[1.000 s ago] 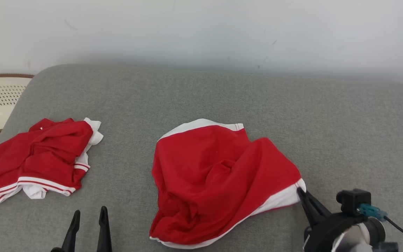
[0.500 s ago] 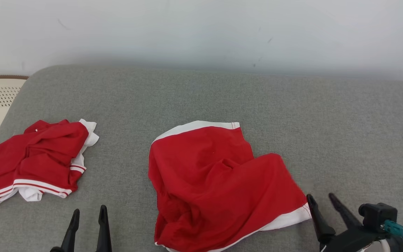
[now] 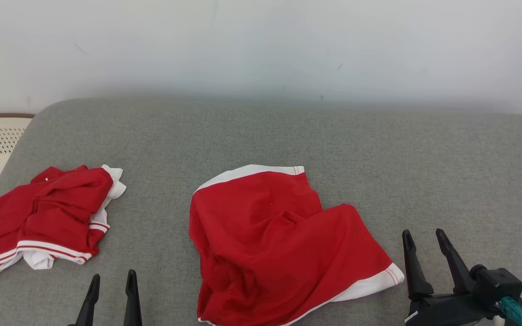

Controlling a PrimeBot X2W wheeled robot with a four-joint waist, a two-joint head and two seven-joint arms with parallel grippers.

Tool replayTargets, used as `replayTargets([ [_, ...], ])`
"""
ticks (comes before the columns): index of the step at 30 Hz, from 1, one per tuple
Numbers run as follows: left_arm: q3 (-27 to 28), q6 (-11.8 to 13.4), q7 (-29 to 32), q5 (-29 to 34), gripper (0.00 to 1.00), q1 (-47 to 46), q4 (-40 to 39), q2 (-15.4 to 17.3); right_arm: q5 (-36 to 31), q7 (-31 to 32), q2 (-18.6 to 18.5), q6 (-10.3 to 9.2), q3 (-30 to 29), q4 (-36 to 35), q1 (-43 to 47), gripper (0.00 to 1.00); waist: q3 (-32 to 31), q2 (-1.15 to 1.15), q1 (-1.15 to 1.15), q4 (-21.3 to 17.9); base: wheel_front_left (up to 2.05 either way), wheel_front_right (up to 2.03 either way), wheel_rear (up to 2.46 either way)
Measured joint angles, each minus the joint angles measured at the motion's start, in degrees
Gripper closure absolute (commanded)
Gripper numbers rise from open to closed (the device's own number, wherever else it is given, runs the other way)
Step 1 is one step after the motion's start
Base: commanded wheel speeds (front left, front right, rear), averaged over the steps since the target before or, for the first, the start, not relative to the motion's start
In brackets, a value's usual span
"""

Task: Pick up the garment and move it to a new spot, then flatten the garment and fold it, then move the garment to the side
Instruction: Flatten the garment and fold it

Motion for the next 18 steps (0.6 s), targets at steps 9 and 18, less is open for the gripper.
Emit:
replayTargets([
  [9,-0.20,-0.57,0.00,3.27,0.00,1.21,-0.14,-0.02,-2.16,-2.22,2.22,0.00,-1.55,2.46,1.41,0.00,-1.82,0.00,0.00,-0.85,0.00,0.00,0.00],
  [18,-0.56,-1.89,0.00,4.82,0.00,1.29,-0.55,-0.01,-2.83,-2.98,2.86,0.00,-1.89,4.44,1.40,0.00,-2.54,0.00,0.00,-2.23,0.00,0.00,0.00],
])
